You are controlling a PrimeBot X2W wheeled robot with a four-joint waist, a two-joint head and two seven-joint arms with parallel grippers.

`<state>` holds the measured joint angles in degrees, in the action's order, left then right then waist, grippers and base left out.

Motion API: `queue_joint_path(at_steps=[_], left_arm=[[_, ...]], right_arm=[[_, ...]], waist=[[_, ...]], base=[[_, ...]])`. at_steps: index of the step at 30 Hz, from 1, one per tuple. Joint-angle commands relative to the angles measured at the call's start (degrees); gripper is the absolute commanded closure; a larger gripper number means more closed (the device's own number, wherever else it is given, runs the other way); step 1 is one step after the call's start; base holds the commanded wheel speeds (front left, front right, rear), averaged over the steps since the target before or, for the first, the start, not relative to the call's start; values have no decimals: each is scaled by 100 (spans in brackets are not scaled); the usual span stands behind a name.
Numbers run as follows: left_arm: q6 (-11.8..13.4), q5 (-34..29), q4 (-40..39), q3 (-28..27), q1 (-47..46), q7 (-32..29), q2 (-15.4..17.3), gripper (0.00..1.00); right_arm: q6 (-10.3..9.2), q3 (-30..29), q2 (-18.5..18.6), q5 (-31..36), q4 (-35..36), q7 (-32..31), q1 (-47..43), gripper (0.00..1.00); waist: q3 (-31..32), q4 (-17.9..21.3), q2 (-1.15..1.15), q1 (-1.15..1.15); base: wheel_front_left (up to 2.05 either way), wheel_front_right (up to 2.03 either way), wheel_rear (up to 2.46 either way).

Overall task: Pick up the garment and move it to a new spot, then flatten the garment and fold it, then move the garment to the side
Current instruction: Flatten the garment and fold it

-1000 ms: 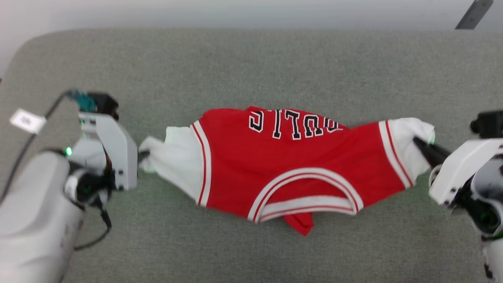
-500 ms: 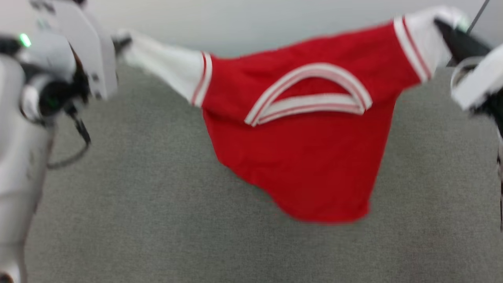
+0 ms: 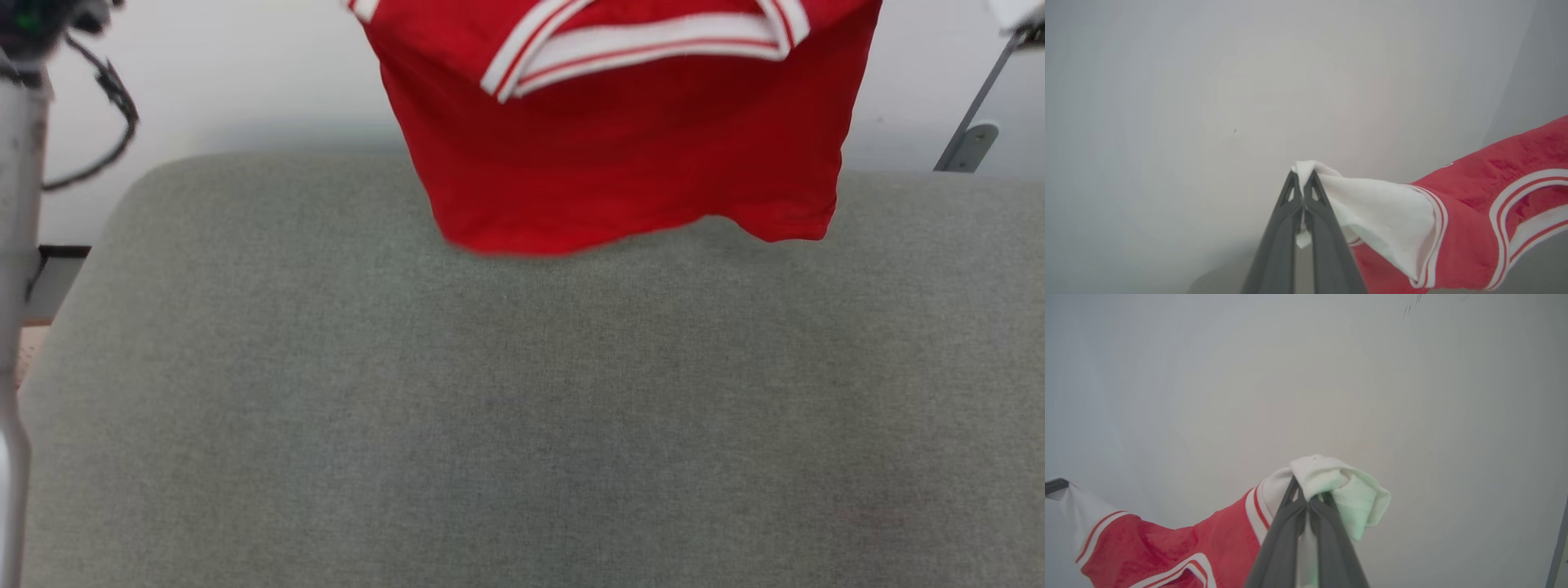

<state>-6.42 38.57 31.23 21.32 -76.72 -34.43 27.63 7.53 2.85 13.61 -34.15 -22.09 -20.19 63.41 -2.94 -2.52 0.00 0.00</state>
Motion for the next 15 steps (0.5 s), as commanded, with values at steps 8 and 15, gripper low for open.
queue_joint_path(at_steps=[8,15], left_arm=[[-62,-171,444,106,-595,516,-115,100],[-74,-307,875,141,-1141,1193,-217,100]], right_arm=[[-9,132,29,181,-626,458,691,100],[-9,454,163,551,-1164,1155,1317,100]], waist=[[-540,-5,0,0],[-1432,54,0,0]], base=[[0,0,0],[0,0,0]])
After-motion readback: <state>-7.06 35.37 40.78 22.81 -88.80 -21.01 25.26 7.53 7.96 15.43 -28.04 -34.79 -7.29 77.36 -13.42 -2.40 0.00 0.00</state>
